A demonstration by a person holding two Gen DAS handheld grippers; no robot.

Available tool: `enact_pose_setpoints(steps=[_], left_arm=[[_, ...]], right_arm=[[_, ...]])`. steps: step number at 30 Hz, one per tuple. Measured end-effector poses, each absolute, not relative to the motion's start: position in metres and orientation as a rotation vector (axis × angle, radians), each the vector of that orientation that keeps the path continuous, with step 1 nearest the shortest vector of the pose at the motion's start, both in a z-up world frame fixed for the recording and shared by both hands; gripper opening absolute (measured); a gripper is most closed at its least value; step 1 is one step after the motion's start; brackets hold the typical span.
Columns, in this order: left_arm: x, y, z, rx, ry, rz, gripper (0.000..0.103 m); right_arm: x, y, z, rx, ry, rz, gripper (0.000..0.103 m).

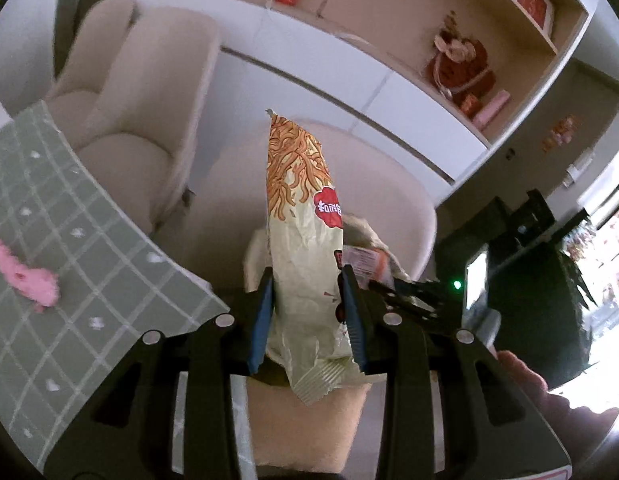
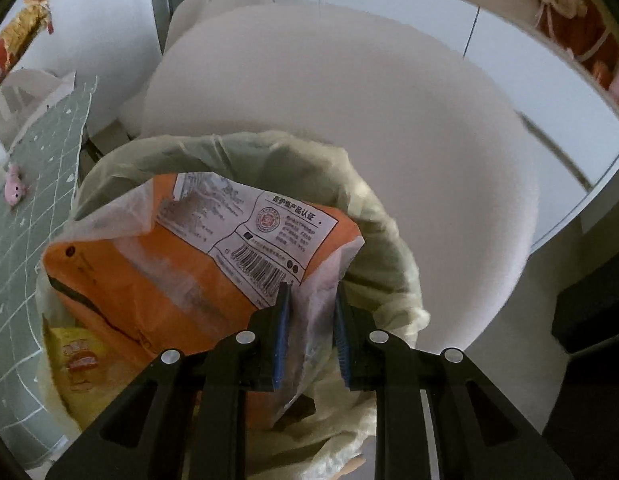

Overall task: Collect trash
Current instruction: 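Carry the orange bag and long snack bag over the bin and release both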

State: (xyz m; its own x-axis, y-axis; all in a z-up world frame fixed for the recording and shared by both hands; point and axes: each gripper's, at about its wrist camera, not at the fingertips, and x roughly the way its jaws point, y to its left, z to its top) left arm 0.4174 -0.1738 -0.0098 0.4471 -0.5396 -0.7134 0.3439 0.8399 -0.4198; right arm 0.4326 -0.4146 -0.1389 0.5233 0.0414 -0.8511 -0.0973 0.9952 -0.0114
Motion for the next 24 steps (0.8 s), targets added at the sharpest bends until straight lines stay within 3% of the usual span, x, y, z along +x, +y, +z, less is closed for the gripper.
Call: enact_pose_setpoints(steps=[3, 6, 8, 15, 24], left_arm=[[0.425, -0.194, -0.02, -0.225, 1.002, -0.597, 0.03], [0.433, -0.212, -0.029, -0.215, 1.024, -0.622, 0.03], [0.436, -0.222, -0.034, -0.218, 1.042, -0.637, 0.03], [0.45, -0.269, -0.075, -0.114, 1.208, -0.65, 0.031], [0.472, -0.314, -0.115, 0.032, 1.342, -0.54, 0.03]], right_arm=[[0.433, -0.423, -0.136, 0.011, 1.019, 0.137, 0.024], [0.429, -0.435, -0.128, 0.094, 0.988, 0.19, 0.041], [0.423, -0.441, -0.119, 0.124, 0.958, 0.205, 0.044], [0.384, -0.483, -0.086, 0.215, 0.821, 0.137, 0.045], [0.351, -0.526, -0.087, 0.258, 0.79, 0.045, 0.045]])
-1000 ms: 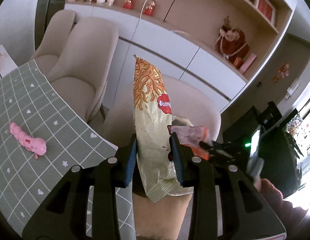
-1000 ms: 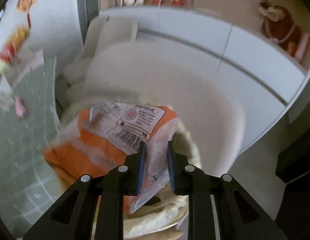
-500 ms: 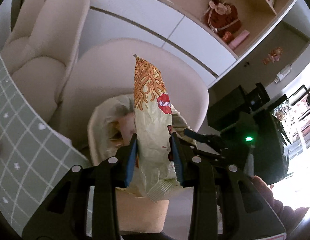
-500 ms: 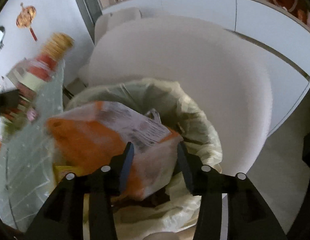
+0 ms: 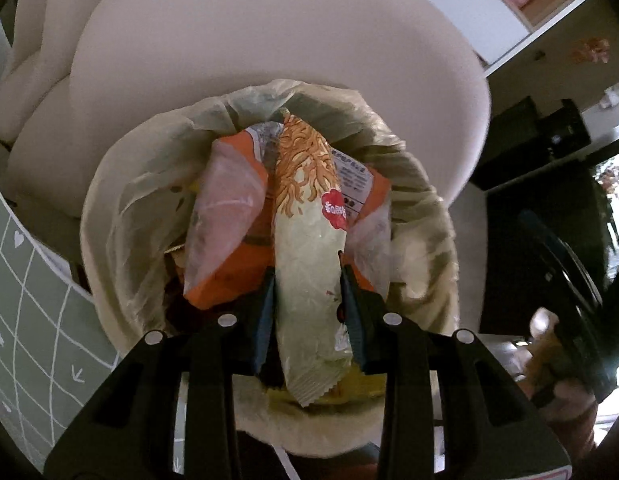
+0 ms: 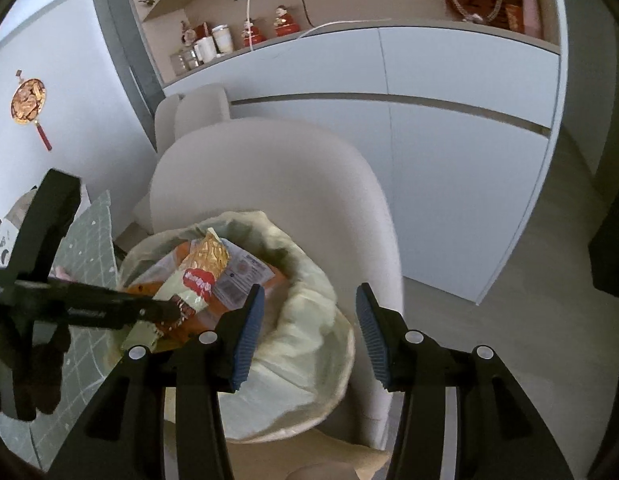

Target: Collect trash

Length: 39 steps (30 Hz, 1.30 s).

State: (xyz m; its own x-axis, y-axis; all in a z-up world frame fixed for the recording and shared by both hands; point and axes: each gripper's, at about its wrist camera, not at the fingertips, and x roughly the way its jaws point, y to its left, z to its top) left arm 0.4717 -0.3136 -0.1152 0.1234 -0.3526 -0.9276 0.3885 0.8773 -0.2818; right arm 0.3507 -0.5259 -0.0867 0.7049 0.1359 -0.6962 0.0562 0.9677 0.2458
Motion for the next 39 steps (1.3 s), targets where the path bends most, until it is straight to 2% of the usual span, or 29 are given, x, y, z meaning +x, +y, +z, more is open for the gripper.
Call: enact_pose_setpoints(steps=[5, 7, 9, 16, 21, 27, 34, 39], left_arm=[[0.471, -0.321, -0.121, 0.091, 1.307, -0.516, 0.032], [0.465, -0.319, -0.113, 0.074, 1.258, -0.524, 0.04], [0.455, -0.313, -0.102, 0.05, 1.203, -0.525, 0.055], [0.41, -0.273, -0.057, -0.051, 1.055, -0.549, 0.07], [0.35, -0.2, -0.012, -0.093, 0.867, -0.48, 0.094], [0.262, -0.118, 0.023, 0.0, 0.689, -0.313, 0.094], [0.169, -0.025, 0.024, -0.016, 0.634, -0.098, 0.094], [0.109, 0.005, 0.02, 0.033, 0.539, 0.025, 0.094]], right_arm=[[0.34, -0.534, -0.101, 0.329, 0.8, 0.032, 0.045], [0.337, -0.533, -0.104, 0.343, 0.805, 0.025, 0.045], [0.33, -0.532, -0.105, 0.353, 0.806, 0.022, 0.045], [0.312, -0.508, -0.094, 0.359, 0.785, 0.045, 0.046], [0.283, -0.46, -0.069, 0.308, 0.743, 0.105, 0.046], [0.234, -0.378, -0.04, 0.247, 0.711, 0.21, 0.046], [0.167, -0.292, -0.024, 0.191, 0.67, 0.246, 0.046], [0.119, -0.244, -0.025, 0.141, 0.641, 0.263, 0.046]])
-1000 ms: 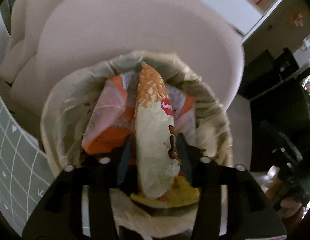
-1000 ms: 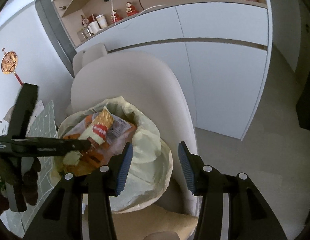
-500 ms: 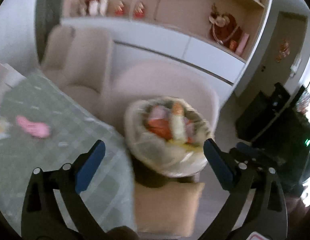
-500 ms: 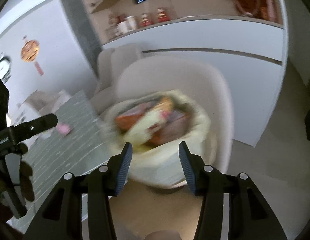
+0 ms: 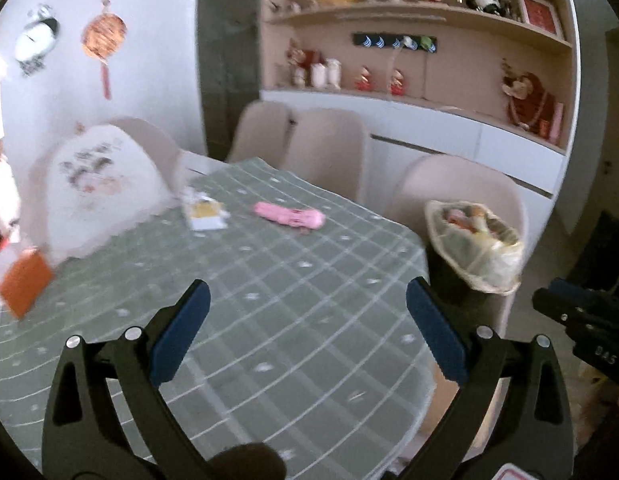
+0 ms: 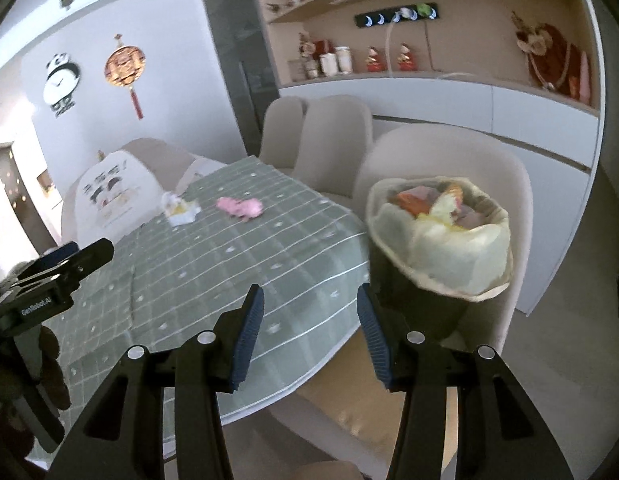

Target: Collect trash

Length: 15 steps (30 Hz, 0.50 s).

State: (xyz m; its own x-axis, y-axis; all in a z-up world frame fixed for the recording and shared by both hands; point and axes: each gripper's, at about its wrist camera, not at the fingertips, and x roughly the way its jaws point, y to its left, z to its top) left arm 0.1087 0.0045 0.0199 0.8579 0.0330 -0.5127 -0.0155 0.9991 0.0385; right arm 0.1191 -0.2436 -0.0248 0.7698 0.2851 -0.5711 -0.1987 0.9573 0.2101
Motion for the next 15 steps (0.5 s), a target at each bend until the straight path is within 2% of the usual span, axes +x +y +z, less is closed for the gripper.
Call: enact_pose_setpoints(steps=[15], left_arm=[[0.039, 0.013, 0.028, 0.064, 0.51, 0.017, 0.094]], right_arm=[[0.05, -0.19, -0.016, 0.079, 0.56, 0.231, 0.046]])
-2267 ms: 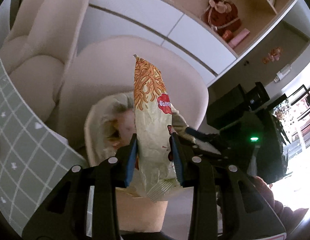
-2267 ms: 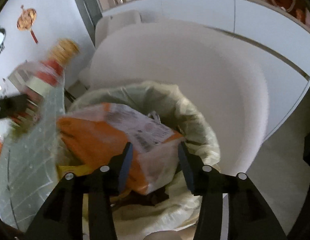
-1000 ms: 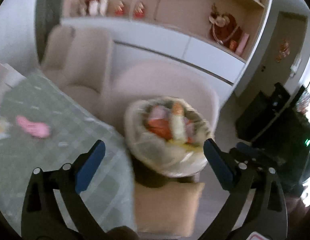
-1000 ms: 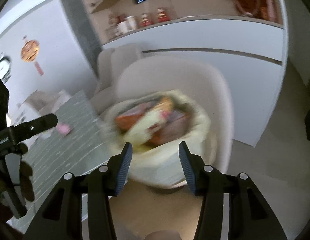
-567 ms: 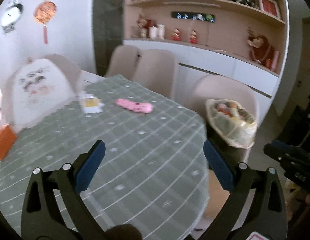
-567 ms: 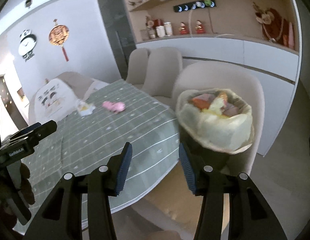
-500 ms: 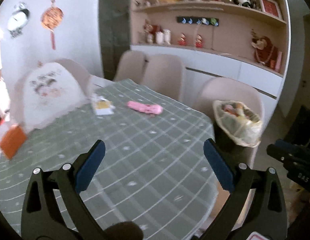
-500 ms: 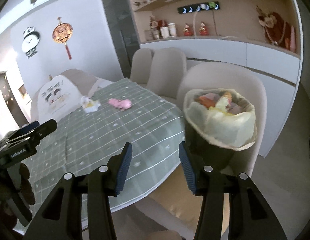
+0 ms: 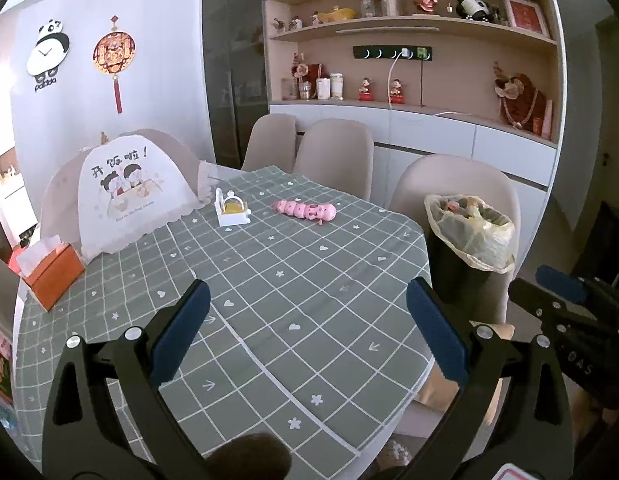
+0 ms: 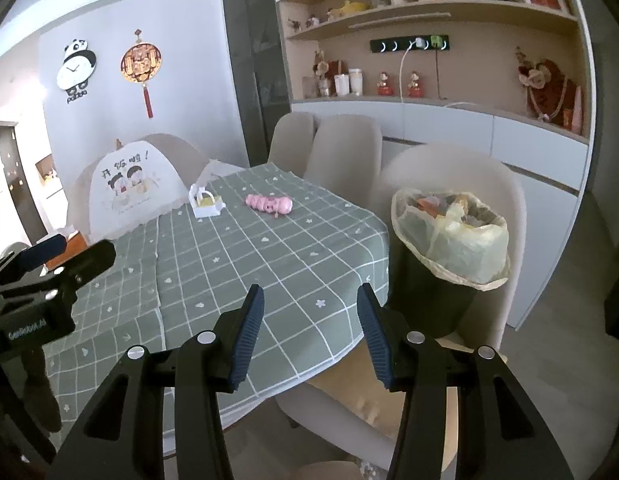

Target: Collect trash

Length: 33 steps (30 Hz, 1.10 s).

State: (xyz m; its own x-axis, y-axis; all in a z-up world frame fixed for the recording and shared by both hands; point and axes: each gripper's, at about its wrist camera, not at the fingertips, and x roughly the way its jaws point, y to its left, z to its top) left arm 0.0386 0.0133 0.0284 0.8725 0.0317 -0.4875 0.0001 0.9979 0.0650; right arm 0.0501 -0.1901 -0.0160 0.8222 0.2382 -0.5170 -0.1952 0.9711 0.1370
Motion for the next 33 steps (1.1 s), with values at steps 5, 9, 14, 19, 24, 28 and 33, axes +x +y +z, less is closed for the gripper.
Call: enact_pose_setpoints(steps=[5, 9, 14, 19, 24, 28, 33], left_arm=[[0.036, 0.014, 0.028, 0.062, 0.511, 0.009, 0.094], [0.035, 0.016, 0.028, 0.054, 0.513, 0.008, 0.094], [0.036, 0.02, 0.029, 0.05, 0.508, 0.005, 0.094], [0.04, 0.023, 0.027, 0.049, 0.514, -0.005, 0.094], [0.042, 0.027, 0.027, 0.046, 0.517, -0.006, 0.094], [0.043, 0.03, 0.026, 0.041, 0.52, -0.004, 0.094], [0.043, 0.033, 0.025, 0.031, 0.527, -0.006, 0.094]], right_arm=[[0.044, -0.183, -0.012, 0.061, 0.539, 0.214, 0.046], [0.043, -0.181, -0.011, 0.056, 0.534, 0.207, 0.046], [0.044, -0.18, -0.011, 0.063, 0.533, 0.206, 0.046], [0.046, -0.177, -0.012, 0.065, 0.536, 0.197, 0.046], [0.048, -0.176, -0.013, 0.066, 0.539, 0.194, 0.046], [0.049, -0.177, -0.013, 0.069, 0.543, 0.195, 0.046], [0.048, -0.174, -0.012, 0.068, 0.546, 0.193, 0.046]])
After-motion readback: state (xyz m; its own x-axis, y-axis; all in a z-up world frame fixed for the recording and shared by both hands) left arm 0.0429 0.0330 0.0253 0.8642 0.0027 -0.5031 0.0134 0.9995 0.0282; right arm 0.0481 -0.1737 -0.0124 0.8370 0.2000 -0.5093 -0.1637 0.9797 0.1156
